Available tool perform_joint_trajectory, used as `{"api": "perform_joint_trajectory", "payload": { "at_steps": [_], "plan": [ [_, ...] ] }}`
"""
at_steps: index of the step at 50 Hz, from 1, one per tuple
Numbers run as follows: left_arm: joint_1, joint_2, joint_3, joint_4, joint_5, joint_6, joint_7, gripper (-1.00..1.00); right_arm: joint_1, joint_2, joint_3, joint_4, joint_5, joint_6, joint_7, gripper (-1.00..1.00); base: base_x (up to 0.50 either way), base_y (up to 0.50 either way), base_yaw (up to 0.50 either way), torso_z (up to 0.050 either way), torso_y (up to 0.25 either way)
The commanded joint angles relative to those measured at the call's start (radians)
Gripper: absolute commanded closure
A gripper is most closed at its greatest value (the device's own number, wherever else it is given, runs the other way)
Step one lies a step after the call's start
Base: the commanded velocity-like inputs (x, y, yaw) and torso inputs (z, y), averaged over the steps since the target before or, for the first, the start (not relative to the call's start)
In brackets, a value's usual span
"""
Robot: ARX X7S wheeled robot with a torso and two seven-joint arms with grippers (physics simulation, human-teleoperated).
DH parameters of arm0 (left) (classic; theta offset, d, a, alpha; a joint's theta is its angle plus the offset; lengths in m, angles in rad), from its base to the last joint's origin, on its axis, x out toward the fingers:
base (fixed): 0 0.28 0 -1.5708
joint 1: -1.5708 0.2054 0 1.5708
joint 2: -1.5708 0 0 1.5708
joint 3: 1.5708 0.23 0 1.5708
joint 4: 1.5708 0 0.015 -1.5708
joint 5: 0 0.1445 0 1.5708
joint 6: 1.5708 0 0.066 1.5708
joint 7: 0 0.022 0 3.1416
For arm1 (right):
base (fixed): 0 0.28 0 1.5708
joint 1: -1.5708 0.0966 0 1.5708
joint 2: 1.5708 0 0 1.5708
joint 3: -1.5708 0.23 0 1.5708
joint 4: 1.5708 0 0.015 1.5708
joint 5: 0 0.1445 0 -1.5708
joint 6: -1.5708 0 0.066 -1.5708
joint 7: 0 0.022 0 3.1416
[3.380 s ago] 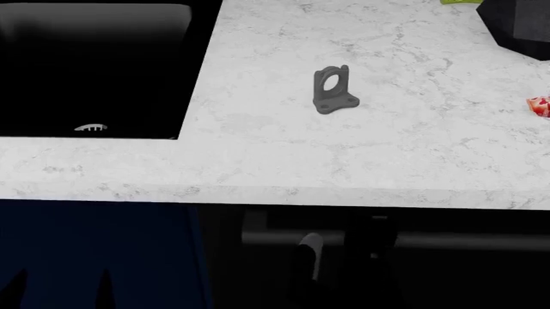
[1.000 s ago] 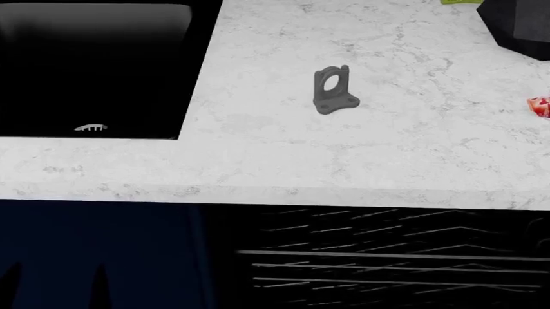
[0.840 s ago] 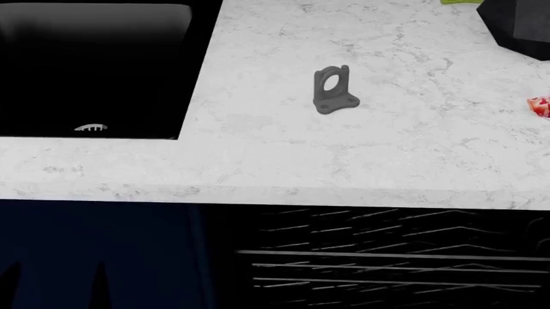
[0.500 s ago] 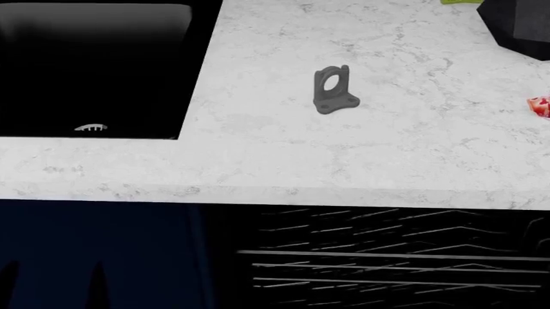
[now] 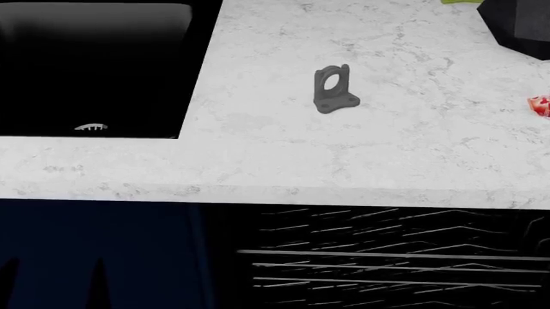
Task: Open the dishwasher door
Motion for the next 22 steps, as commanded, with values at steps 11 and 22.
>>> {"api": "perform_joint_trajectory", "payload": {
  "at_steps": [11,22],
  "plan": [
    [-0.001,-0.006,0.005,0.011,-0.001,0.0,-0.007,-1.0,-0.096,0.016,-0.092,0.08,0.119,-0.051,-0.047,1.0,0.0,0.0,0.0,0.0,0.0],
    [-0.005,-0.006,0.01,0.017,-0.004,-0.005,-0.01,-1.0,-0.104,0.009,-0.147,0.141,0.177,-0.095,-0.072,1.0,0.0,0.0,0.0,0.002,0.0]
  ]
}}
